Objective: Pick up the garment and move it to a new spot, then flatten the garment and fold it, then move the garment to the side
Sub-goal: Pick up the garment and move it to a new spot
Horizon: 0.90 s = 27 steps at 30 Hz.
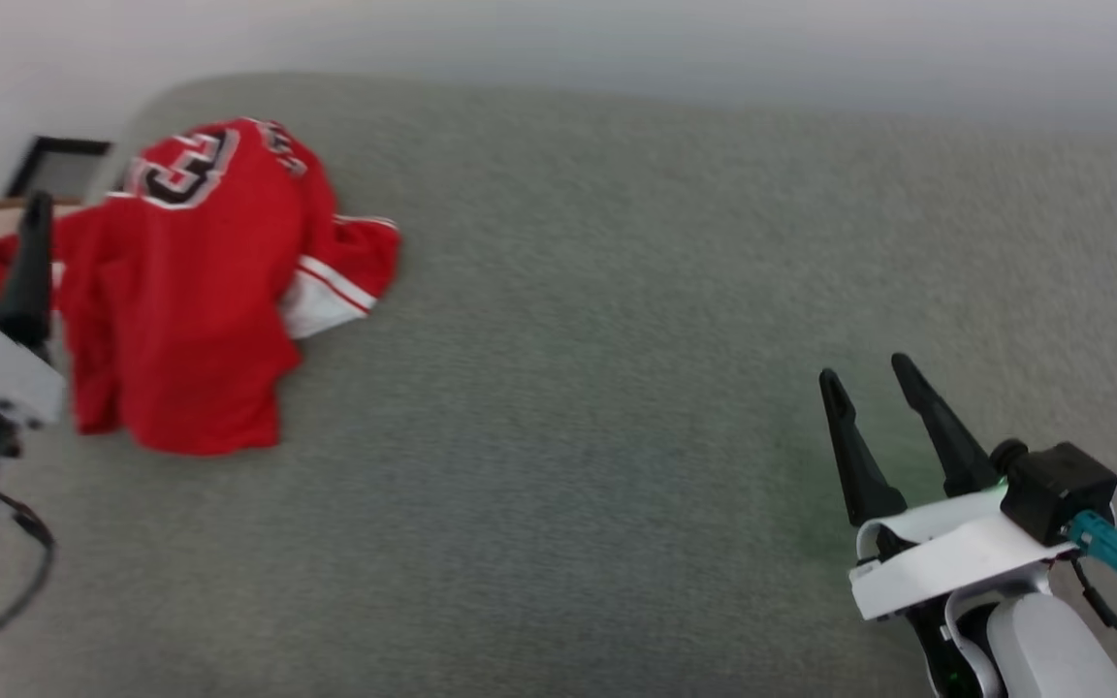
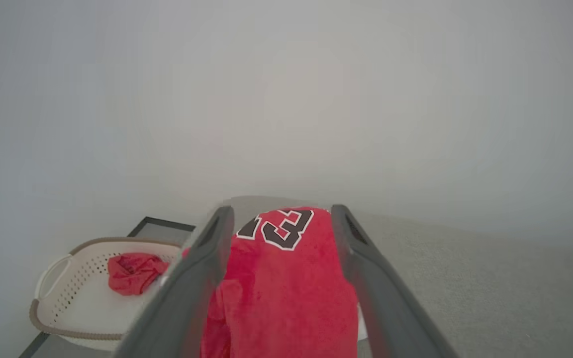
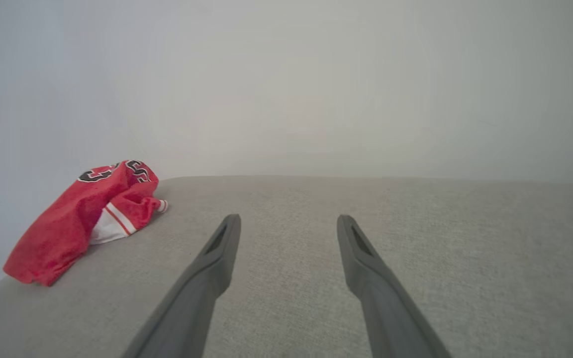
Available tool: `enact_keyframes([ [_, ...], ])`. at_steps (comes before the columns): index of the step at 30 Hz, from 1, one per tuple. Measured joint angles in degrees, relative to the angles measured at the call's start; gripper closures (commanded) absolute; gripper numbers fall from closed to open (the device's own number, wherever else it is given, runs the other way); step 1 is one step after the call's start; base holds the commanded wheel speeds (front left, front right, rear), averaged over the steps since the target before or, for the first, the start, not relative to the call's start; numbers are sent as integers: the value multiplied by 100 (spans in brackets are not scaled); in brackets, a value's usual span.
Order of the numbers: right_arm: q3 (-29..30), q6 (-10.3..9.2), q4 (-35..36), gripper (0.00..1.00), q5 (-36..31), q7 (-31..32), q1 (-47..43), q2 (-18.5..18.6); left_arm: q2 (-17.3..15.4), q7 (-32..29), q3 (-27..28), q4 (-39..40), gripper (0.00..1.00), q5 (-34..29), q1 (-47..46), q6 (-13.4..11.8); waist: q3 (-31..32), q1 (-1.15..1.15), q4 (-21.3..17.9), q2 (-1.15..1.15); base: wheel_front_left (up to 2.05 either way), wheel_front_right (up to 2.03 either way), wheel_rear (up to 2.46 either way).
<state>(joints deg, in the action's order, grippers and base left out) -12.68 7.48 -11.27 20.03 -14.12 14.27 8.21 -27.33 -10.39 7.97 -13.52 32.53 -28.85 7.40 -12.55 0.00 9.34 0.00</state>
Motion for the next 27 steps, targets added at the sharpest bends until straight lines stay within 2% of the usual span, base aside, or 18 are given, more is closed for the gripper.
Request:
enact_keyframes([
  [5,-66,0,60,0,-21,-25,152,32,-505,-1172,-66,-424,0,379,-517,8,-322,0,-309,0,0,0,0],
  [14,-112,0,463,0,-143,-47,335,40,-951,-2916,-285,-1376,0,678,-1458,-213,-920,0,-685,0,0,0,0],
  [18,-137,0,708,0,-227,7,439,38,-1061,-3444,-386,-1797,0,698,-1736,-324,-1183,0,-811,0,0,0,0],
  [27,-130,0,1198,0,-256,208,512,67,-1176,-4136,-671,-2518,0,615,-2120,-538,-1666,0,-1041,0,0,0,0],
])
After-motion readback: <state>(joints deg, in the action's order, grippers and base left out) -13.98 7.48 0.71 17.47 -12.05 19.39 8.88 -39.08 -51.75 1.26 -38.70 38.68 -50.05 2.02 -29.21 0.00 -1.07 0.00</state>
